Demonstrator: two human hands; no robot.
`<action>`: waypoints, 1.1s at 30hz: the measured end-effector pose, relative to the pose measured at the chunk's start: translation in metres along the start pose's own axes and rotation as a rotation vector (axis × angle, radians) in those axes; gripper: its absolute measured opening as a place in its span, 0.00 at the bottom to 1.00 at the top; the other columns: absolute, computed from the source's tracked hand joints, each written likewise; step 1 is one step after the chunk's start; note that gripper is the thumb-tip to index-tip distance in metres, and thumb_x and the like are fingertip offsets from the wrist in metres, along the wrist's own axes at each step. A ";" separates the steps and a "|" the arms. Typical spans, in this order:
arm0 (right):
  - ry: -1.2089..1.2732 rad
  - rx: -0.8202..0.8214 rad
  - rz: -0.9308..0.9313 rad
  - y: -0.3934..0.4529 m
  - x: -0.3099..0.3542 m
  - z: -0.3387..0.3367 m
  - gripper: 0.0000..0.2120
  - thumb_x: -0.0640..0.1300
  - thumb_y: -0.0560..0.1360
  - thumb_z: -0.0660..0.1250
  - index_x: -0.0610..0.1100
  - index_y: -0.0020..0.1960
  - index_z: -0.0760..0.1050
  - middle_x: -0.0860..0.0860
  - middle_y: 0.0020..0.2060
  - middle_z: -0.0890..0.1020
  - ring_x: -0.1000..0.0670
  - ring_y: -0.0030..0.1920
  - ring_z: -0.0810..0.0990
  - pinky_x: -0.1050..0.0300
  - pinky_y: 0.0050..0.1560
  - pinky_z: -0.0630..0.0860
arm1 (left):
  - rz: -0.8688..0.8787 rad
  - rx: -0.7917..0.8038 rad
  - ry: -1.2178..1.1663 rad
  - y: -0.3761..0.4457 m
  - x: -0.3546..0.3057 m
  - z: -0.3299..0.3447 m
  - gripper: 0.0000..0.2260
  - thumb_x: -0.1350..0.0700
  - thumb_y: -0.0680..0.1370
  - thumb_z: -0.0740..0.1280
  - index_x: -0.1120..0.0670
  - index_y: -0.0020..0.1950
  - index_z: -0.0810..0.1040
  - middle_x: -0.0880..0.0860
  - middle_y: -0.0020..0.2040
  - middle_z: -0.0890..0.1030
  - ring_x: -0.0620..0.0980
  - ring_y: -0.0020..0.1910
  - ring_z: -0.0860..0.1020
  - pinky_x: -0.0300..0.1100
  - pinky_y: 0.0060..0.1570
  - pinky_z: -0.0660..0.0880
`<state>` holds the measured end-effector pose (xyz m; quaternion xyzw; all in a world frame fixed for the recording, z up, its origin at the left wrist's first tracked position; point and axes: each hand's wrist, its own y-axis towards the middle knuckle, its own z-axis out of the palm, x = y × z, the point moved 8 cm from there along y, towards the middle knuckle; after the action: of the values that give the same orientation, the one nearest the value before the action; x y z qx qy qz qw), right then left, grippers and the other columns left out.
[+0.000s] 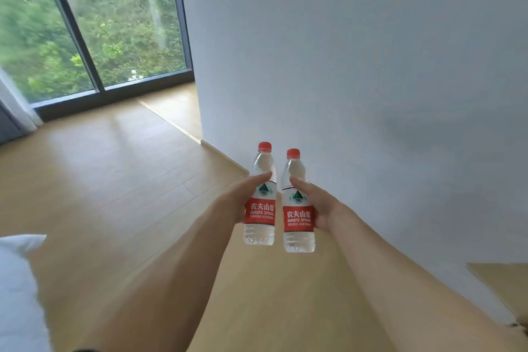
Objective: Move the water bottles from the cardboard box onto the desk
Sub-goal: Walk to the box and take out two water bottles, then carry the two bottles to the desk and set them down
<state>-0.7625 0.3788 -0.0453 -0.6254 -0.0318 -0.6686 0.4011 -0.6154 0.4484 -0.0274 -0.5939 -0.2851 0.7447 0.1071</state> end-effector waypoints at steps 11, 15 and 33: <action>-0.116 0.244 0.058 0.097 0.019 0.159 0.23 0.58 0.79 0.68 0.48 0.70 0.73 0.42 0.56 0.85 0.41 0.53 0.86 0.47 0.45 0.83 | 0.043 -0.168 -0.141 -0.006 -0.019 -0.166 0.20 0.45 0.76 0.73 0.53 0.63 0.76 0.58 0.49 0.87 0.59 0.46 0.87 0.51 0.38 0.83; -0.155 0.303 0.139 0.130 0.018 0.201 0.24 0.60 0.78 0.68 0.47 0.67 0.75 0.42 0.56 0.85 0.41 0.55 0.86 0.43 0.56 0.82 | 0.041 -0.213 -0.219 -0.003 -0.024 -0.205 0.23 0.40 0.77 0.70 0.54 0.64 0.76 0.59 0.51 0.87 0.60 0.47 0.86 0.51 0.40 0.83; -0.310 0.712 0.266 0.319 0.083 0.333 0.27 0.62 0.76 0.69 0.44 0.67 0.75 0.42 0.53 0.86 0.43 0.49 0.87 0.48 0.46 0.84 | 0.105 -0.552 -0.475 0.079 -0.102 -0.351 0.25 0.39 0.79 0.67 0.55 0.68 0.75 0.61 0.58 0.84 0.63 0.57 0.83 0.60 0.60 0.79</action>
<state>-0.2999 0.3027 -0.0483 -0.5395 -0.2401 -0.4561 0.6657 -0.2414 0.4372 -0.0334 -0.4249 -0.4614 0.7612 -0.1648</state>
